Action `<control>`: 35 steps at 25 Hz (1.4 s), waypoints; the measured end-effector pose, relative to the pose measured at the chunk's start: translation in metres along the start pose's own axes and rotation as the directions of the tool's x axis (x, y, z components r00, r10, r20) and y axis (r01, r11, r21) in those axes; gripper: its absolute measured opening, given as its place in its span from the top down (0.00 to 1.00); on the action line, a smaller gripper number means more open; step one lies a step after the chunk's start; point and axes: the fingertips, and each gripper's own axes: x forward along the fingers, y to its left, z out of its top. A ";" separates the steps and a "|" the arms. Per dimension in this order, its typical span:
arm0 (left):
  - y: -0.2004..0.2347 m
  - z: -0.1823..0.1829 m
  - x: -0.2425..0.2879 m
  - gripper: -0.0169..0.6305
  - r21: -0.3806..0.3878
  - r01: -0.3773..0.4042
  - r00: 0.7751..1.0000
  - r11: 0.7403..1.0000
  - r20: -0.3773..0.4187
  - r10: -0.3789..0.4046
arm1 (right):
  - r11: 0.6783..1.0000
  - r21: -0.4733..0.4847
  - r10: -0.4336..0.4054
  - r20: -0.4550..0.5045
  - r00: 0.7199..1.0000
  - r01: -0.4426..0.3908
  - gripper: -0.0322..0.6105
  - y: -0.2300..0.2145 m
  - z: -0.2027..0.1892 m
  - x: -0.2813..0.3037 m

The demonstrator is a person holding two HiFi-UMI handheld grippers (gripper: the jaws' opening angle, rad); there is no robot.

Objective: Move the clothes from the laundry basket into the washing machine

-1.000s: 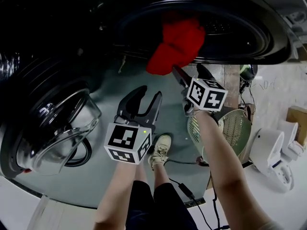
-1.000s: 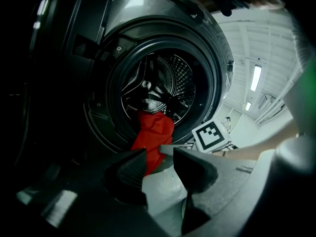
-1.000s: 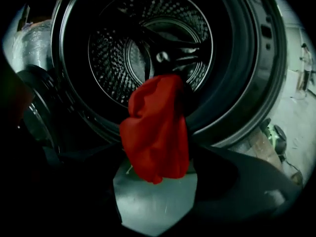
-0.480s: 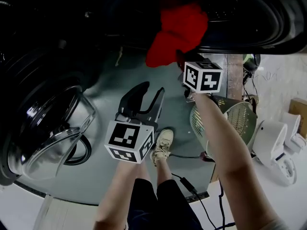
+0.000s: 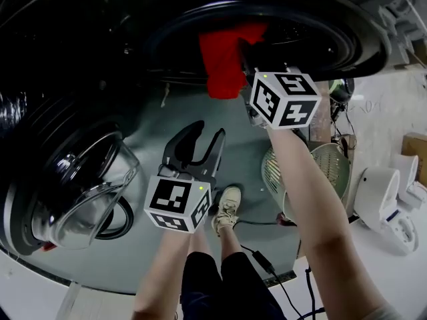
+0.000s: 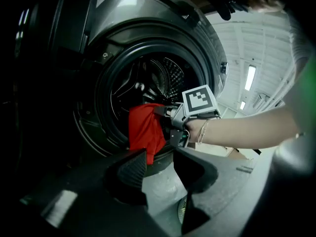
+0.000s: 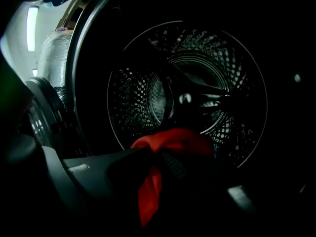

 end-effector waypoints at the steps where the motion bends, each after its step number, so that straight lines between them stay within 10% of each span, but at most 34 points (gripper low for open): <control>1: 0.000 0.004 -0.001 0.70 0.003 -0.002 1.000 1.000 0.005 0.002 | 1.000 0.009 -0.013 0.028 1.000 0.012 0.86 -0.002 0.011 0.000; 7: 0.000 0.014 0.001 0.70 0.010 -0.004 1.000 1.000 0.013 0.004 | 0.996 0.081 -0.038 0.160 0.986 0.025 0.85 -0.009 0.058 0.009; 10: 0.000 0.011 0.004 0.70 0.008 -0.006 1.000 1.000 0.007 0.006 | 0.993 0.117 0.003 0.059 0.998 -0.010 0.33 -0.005 0.032 0.020; 14: -0.003 0.005 0.007 0.70 0.024 -0.007 1.000 1.000 -0.014 0.007 | 0.984 0.179 -0.019 -0.040 0.999 0.026 0.17 -0.012 -0.002 0.011; 24: -0.050 0.013 0.022 0.70 0.125 0.071 0.996 0.990 -0.065 -0.064 | 0.972 0.228 -0.040 -0.034 0.999 0.047 0.22 -0.008 -0.031 -0.149; 35: -0.206 -0.074 0.060 0.70 0.190 0.382 0.893 0.904 -0.326 -0.309 | 0.799 0.471 -0.327 -0.182 0.927 0.374 0.28 -0.074 -0.149 -0.359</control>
